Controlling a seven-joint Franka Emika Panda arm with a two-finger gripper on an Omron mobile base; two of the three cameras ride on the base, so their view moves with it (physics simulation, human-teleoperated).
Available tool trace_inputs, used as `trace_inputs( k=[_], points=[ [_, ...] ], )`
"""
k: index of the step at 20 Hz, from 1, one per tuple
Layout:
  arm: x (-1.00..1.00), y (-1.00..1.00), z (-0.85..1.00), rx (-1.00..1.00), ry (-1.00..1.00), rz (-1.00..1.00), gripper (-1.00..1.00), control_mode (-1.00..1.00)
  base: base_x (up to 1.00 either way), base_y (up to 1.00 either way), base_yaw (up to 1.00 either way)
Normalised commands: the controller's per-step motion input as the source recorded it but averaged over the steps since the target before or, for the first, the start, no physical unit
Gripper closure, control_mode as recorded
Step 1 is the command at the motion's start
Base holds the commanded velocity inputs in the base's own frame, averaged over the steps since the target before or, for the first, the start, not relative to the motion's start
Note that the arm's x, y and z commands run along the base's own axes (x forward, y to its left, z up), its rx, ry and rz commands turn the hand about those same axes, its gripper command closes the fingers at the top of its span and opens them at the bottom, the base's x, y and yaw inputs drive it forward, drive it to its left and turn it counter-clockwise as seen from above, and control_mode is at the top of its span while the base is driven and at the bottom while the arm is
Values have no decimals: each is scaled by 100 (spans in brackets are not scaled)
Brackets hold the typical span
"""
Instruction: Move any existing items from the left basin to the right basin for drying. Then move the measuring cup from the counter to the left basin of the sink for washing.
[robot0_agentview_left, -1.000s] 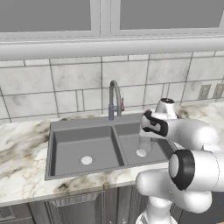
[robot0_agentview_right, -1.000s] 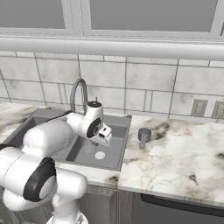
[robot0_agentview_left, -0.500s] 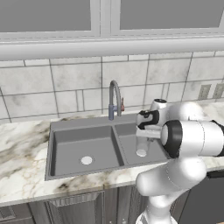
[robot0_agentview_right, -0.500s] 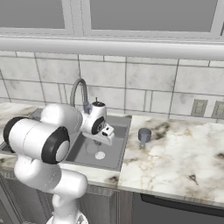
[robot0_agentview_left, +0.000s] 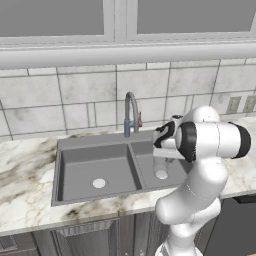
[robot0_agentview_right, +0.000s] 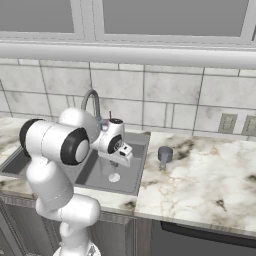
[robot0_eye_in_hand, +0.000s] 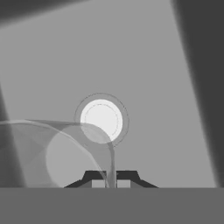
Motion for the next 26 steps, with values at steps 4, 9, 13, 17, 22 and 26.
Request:
trace_inputs(
  k=[4, 9, 13, 17, 22, 26],
  points=[
    [16, 0, -28, 0, 0, 0, 100, -100, 0, 0, 0],
    [5, 0, -17, 0, 0, 0, 100, -100, 0, 0, 0],
    [4, 0, -23, 0, 0, 0, 100, -100, 0, 0, 0],
    [7, 0, -20, 0, 0, 0, -100, -100, 0, 0, 0],
    [1, 0, 0, 0, 0, 0, -100, -100, 0, 0, 0],
    [0, -8, 30, 0, 0, 0, -100, -100, 0, 0, 0]
  ],
)
